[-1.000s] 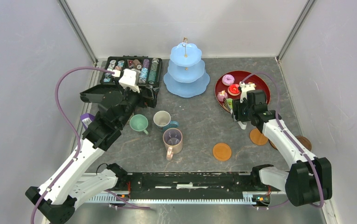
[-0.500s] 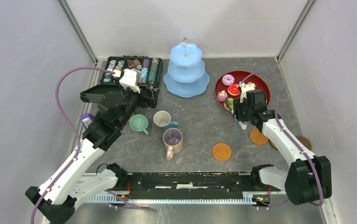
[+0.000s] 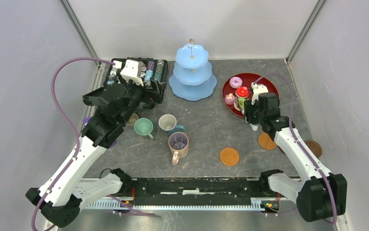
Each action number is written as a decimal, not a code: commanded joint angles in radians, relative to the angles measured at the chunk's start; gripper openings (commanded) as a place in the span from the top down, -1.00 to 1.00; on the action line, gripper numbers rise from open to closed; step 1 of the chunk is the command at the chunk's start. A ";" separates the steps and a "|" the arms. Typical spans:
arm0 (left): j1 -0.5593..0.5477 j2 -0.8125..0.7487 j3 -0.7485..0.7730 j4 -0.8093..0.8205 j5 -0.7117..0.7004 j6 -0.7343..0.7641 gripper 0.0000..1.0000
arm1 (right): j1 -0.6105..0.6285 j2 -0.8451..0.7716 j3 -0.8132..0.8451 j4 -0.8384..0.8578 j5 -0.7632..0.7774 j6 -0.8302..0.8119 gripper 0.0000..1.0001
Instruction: Serve the afternoon tea
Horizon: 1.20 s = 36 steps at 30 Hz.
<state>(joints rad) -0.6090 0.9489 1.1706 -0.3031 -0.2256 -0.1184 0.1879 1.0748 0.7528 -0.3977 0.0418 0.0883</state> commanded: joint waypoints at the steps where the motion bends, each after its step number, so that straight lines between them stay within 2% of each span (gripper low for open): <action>1: -0.005 -0.007 0.021 0.001 0.010 -0.046 -1.00 | -0.002 -0.028 0.078 0.047 -0.053 -0.008 0.45; 7: -0.005 -0.034 -0.075 0.049 -0.053 0.010 -1.00 | 0.025 -0.007 0.122 0.114 -0.159 0.010 0.46; 12: -0.005 -0.064 -0.133 0.069 -0.057 0.019 -1.00 | 0.097 0.078 0.127 0.230 -0.221 0.032 0.45; 21: -0.005 -0.085 -0.147 0.065 -0.041 0.023 -1.00 | 0.190 0.277 0.194 0.357 -0.141 0.043 0.45; 36: -0.005 -0.114 -0.153 0.062 -0.022 0.017 -1.00 | 0.203 0.522 0.313 0.490 -0.055 0.011 0.45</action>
<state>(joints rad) -0.6094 0.8478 1.0229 -0.2813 -0.2604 -0.1246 0.3862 1.5471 0.9993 -0.0277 -0.0418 0.1135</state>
